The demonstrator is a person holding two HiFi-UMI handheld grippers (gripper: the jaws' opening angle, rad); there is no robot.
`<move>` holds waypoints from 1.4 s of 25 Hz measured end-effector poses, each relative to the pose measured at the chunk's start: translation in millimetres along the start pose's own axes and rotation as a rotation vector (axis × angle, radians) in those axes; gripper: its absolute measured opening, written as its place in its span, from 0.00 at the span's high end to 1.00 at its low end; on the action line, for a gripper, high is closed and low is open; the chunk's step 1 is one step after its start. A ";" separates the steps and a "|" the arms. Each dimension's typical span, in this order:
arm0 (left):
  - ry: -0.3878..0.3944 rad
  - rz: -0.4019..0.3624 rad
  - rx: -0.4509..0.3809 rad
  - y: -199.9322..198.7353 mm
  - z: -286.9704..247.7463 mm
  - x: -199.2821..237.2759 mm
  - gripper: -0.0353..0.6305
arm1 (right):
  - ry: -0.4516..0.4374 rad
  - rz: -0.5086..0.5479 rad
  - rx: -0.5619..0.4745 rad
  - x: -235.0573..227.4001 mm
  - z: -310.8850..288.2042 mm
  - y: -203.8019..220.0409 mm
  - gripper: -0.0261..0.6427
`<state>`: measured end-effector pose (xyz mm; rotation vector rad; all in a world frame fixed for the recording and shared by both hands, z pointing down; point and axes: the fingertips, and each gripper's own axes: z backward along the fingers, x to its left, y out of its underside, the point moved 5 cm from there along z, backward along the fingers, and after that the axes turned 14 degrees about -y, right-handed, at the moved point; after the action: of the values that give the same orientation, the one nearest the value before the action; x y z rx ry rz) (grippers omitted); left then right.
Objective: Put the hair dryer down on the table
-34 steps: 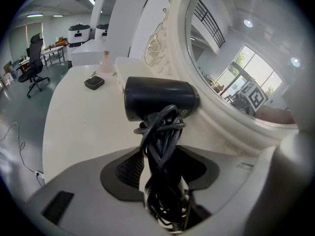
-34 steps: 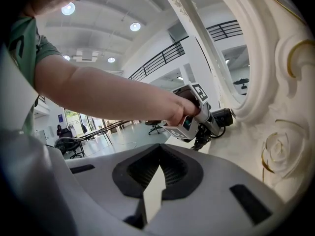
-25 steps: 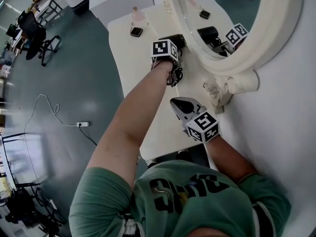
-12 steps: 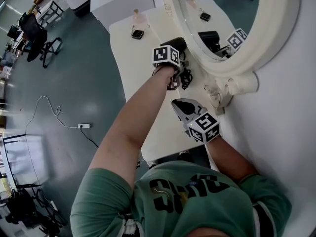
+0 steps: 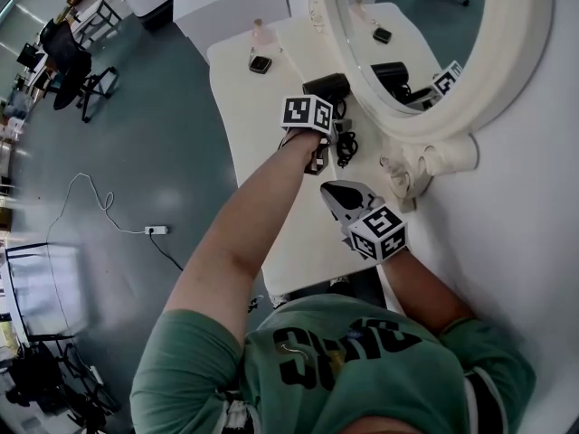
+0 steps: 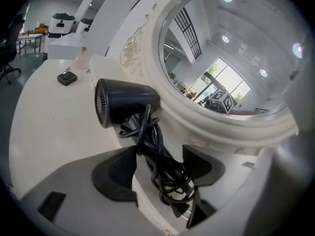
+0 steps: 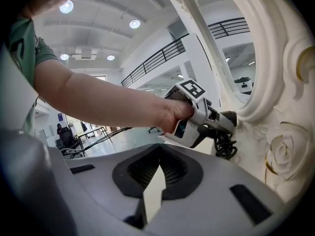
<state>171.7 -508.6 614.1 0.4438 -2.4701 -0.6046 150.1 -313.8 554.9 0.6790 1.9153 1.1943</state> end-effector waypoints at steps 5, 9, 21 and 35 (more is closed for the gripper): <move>0.000 -0.008 -0.089 -6.6 21.3 2.2 0.51 | 0.003 0.013 0.004 3.5 -4.1 -3.0 0.97; 0.036 -0.007 -0.160 -7.0 57.7 7.1 0.51 | 0.013 0.027 0.002 7.1 -1.5 -13.3 0.97; 0.157 0.000 -0.512 40.5 254.3 84.7 0.53 | 0.020 0.100 -0.053 32.3 -2.4 -73.7 0.97; 0.059 -0.146 -0.871 157.5 467.4 147.8 0.85 | -0.066 0.171 -0.098 100.4 -28.2 -136.9 0.97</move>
<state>-246.1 -288.2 409.3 0.2726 -1.8743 -1.5841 64.4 -309.2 405.8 0.8325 1.7599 1.3443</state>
